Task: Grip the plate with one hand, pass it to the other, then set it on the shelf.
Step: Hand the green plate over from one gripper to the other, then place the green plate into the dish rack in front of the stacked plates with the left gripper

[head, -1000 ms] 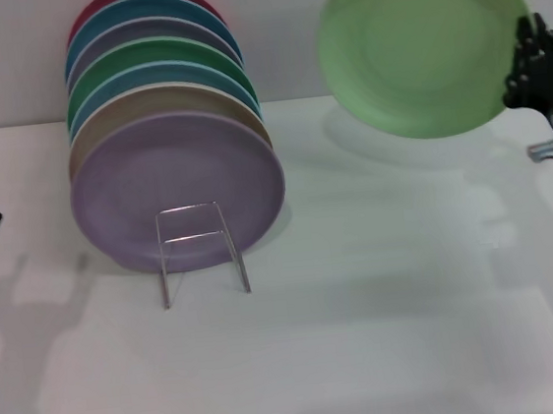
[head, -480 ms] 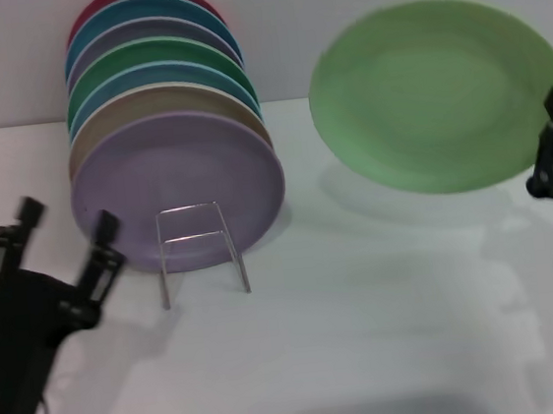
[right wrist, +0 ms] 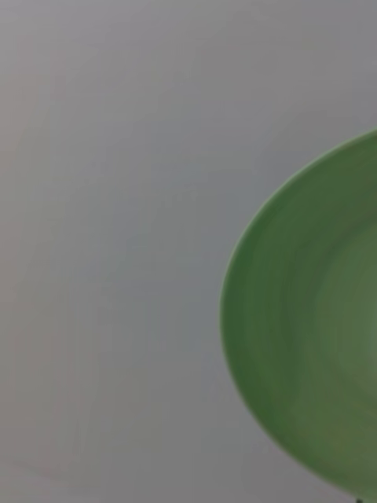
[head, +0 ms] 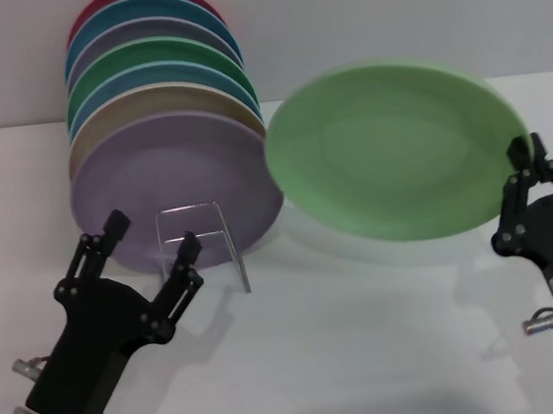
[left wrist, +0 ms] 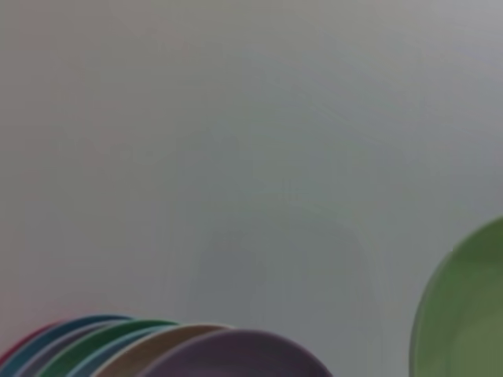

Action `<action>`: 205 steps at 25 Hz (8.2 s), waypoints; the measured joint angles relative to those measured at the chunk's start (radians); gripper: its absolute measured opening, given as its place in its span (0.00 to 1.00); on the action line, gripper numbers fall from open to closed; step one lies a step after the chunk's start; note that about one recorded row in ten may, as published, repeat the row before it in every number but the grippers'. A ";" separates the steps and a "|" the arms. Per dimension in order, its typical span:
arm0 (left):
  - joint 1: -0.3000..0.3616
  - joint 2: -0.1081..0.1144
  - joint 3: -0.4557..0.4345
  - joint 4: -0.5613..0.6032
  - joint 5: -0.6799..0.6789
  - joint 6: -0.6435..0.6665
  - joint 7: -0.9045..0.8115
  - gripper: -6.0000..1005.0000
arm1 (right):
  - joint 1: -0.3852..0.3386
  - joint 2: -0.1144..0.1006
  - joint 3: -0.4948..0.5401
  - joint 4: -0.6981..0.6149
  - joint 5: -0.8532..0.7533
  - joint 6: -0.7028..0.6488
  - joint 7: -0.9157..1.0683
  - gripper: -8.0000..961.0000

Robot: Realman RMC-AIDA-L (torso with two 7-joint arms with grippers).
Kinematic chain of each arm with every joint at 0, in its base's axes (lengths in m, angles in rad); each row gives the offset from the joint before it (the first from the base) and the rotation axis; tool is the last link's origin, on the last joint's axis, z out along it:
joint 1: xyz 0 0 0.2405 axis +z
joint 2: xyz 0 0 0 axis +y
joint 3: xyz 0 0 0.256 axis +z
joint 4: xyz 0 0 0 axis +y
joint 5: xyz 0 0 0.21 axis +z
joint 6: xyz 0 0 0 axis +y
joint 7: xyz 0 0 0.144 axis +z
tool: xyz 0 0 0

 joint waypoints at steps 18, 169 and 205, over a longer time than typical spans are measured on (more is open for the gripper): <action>-0.038 0.000 -0.006 -0.053 -0.003 -0.114 -0.009 0.74 | 0.066 0.001 -0.139 0.008 0.102 0.005 -0.014 0.03; -0.005 0.010 -0.227 0.021 -0.003 0.025 0.030 0.09 | 0.154 -0.007 -0.322 0.002 0.202 0.057 -0.311 0.31; -0.025 0.002 -0.216 0.078 -0.002 -0.182 0.095 0.13 | 0.182 -0.010 -0.259 -0.032 0.203 0.071 -0.311 0.33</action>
